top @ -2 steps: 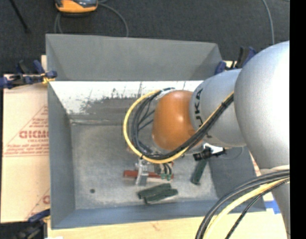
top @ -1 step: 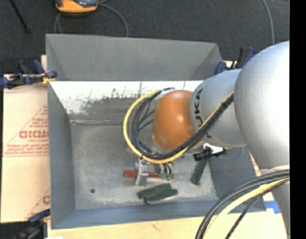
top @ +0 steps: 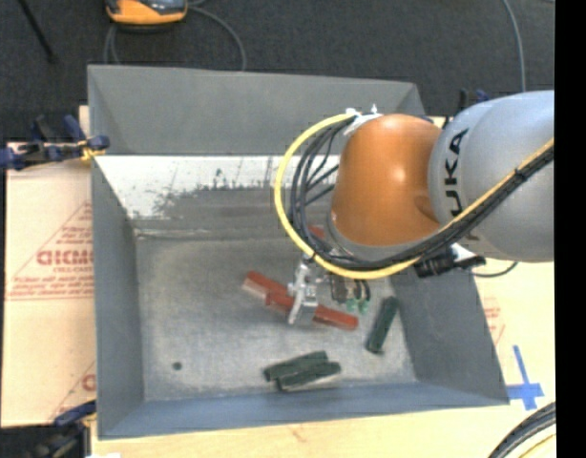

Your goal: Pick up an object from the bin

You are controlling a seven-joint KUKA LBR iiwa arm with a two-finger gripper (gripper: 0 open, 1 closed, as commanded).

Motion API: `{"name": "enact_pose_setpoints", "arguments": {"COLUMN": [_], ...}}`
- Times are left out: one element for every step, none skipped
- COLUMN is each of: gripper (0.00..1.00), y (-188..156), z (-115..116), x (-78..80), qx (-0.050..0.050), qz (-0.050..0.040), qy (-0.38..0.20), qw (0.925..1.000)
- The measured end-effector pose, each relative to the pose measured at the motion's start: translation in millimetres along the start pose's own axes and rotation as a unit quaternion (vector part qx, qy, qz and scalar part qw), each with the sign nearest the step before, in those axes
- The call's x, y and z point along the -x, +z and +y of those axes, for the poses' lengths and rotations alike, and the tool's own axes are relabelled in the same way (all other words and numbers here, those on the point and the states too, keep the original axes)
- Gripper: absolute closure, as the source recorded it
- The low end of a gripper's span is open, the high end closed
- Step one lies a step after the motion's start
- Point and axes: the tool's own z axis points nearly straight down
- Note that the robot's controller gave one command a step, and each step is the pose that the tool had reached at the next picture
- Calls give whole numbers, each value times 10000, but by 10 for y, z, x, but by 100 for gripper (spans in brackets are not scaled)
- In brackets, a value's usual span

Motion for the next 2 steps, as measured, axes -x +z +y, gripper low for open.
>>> {"name": "enact_pose_setpoints", "arguments": {"gripper": [100, 100], "y": [1, -511], "z": [0, -47], "x": [-1, -64], "qx": [1, -7], "qz": [2, 34], "qy": [3, -34], "qw": [10000, 10000]}}
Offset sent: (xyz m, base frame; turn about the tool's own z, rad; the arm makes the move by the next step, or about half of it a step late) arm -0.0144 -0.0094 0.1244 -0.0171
